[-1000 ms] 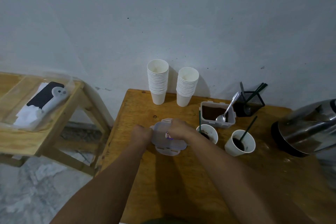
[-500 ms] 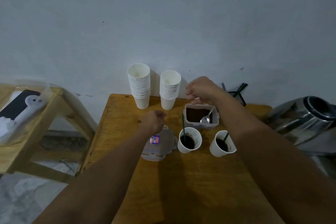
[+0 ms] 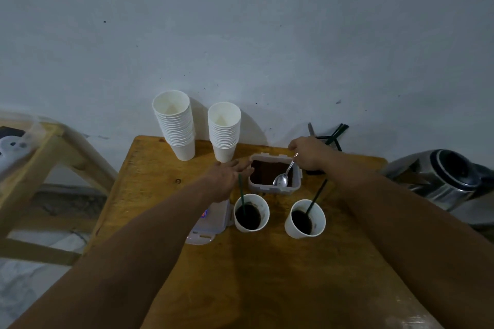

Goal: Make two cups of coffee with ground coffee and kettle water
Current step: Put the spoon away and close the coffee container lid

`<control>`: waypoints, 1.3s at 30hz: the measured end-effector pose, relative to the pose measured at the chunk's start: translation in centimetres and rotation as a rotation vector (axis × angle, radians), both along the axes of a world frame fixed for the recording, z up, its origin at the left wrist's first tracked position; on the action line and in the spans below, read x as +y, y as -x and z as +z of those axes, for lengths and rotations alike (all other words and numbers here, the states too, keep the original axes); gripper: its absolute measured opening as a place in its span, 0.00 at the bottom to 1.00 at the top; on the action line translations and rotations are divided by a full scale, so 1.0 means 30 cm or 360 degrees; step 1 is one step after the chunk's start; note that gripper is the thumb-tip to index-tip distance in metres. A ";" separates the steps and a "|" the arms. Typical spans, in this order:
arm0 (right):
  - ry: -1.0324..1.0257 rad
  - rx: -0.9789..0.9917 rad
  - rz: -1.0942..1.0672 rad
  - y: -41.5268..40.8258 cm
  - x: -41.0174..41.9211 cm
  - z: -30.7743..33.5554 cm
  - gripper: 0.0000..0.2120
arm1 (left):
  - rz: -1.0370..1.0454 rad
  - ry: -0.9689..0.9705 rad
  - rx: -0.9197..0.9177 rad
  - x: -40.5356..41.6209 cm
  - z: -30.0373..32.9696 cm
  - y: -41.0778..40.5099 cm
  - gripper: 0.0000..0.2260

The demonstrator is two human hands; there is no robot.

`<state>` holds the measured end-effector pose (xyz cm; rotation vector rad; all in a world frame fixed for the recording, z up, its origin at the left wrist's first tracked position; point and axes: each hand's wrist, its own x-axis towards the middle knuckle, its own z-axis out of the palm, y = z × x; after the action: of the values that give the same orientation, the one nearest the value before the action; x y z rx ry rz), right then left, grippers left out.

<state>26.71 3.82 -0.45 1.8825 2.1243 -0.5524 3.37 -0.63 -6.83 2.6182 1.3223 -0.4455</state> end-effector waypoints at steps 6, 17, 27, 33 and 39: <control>-0.0027 -0.0354 0.0338 -0.025 0.040 -0.029 0.14 | 0.0035 0.0071 0.0048 0.004 0.004 -0.015 0.40; -0.0299 -0.0664 0.0615 -0.064 0.010 0.003 0.07 | 0.0232 0.0284 -0.0051 -0.013 0.034 -0.031 0.43; -0.0364 -0.0318 0.0445 -0.131 -0.040 0.018 0.11 | 0.0223 0.0297 -0.0042 -0.021 0.058 -0.035 0.43; -0.0401 -0.0138 0.0411 -0.142 -0.046 0.010 0.15 | 0.0206 0.0301 -0.0018 -0.023 0.070 -0.038 0.41; -0.0362 -0.0057 0.0292 -0.166 -0.056 -0.006 0.13 | 0.0230 0.0321 -0.0023 -0.031 0.092 -0.049 0.42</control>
<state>31.70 2.14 -0.63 1.7638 2.3902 -0.2448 4.83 -1.55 -4.07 2.3418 1.3728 -0.5073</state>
